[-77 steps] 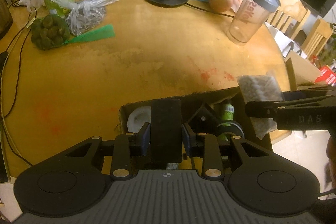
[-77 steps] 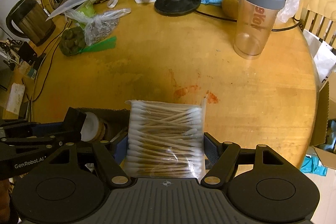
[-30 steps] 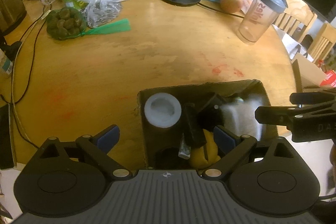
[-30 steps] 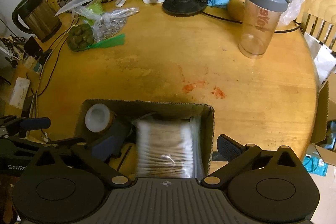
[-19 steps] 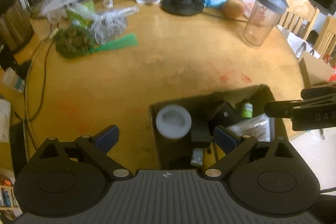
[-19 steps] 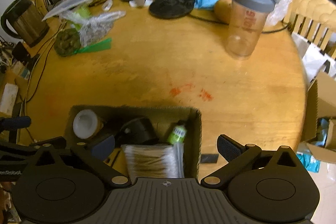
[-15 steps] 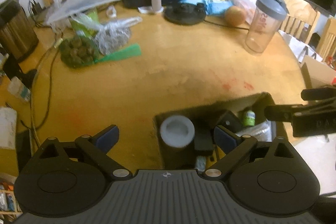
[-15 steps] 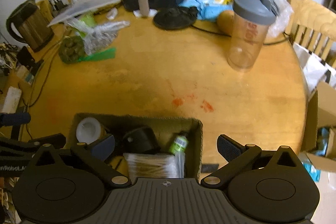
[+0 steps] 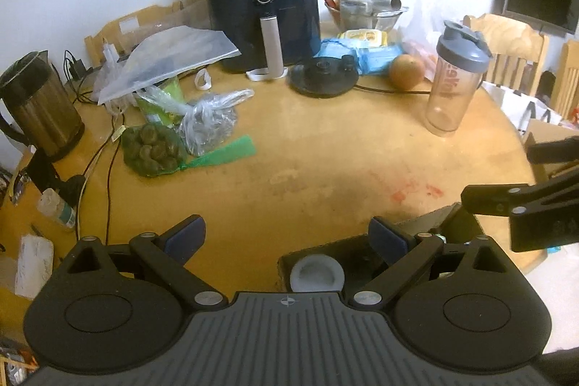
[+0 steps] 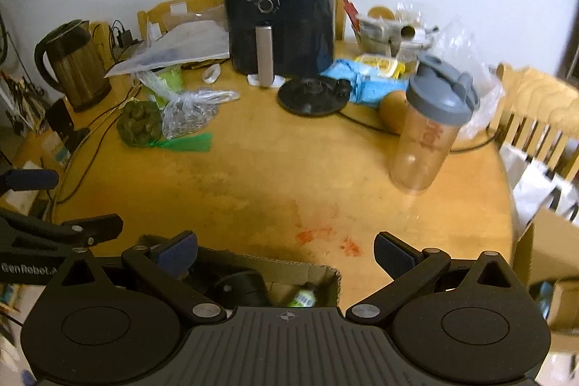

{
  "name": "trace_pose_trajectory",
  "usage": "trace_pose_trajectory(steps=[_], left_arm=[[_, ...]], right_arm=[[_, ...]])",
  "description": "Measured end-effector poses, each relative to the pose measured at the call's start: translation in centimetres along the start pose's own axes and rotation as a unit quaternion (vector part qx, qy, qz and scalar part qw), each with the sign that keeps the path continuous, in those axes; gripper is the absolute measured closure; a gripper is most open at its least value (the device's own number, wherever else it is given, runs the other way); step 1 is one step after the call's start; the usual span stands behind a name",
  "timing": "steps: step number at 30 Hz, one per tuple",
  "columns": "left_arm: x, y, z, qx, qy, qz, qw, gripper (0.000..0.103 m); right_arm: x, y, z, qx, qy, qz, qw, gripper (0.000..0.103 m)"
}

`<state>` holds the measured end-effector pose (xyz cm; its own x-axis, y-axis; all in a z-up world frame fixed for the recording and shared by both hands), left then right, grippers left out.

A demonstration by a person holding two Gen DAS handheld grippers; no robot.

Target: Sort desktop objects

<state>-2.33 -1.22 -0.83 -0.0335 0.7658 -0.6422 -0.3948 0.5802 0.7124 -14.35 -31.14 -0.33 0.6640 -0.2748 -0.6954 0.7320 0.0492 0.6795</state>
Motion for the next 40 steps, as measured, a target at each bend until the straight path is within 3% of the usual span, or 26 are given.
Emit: trace_pose_trajectory(steps=[4,11,19,34,40], left_arm=[[0.1,-0.5,0.2,-0.007,0.009,0.027,0.9996,0.004],[1.2,-2.4,0.9,-0.011,0.033,0.113,0.9929,0.004],[2.8,-4.2,1.1,-0.001,0.045,0.184,0.9819,0.004],[5.3,-6.1,1.2,0.003,0.072,0.281,0.9569,0.004],[6.0,-6.6,1.4,0.024,0.098,0.31,0.9455,0.004]], right_arm=[[0.0,-0.7,-0.4,0.001,-0.013,0.029,1.0,0.0],[1.0,-2.4,-0.5,0.013,-0.016,0.112,0.993,0.0],[3.6,-4.5,-0.8,0.006,-0.042,0.209,0.977,0.0],[6.0,-6.0,-1.6,-0.01,-0.08,0.289,0.954,0.0],[6.6,-6.3,-2.3,-0.008,-0.085,0.309,0.947,0.0]])
Point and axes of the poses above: each gripper's, at about its wrist camera, not at the fingertips, and y roughly against the way its jaws point, z to its left, x to its underside, the point moved 6 cm from there along -y, roughly the way its jaws point, and after that the axes turned 6 degrees about y, right-handed, at the moved point
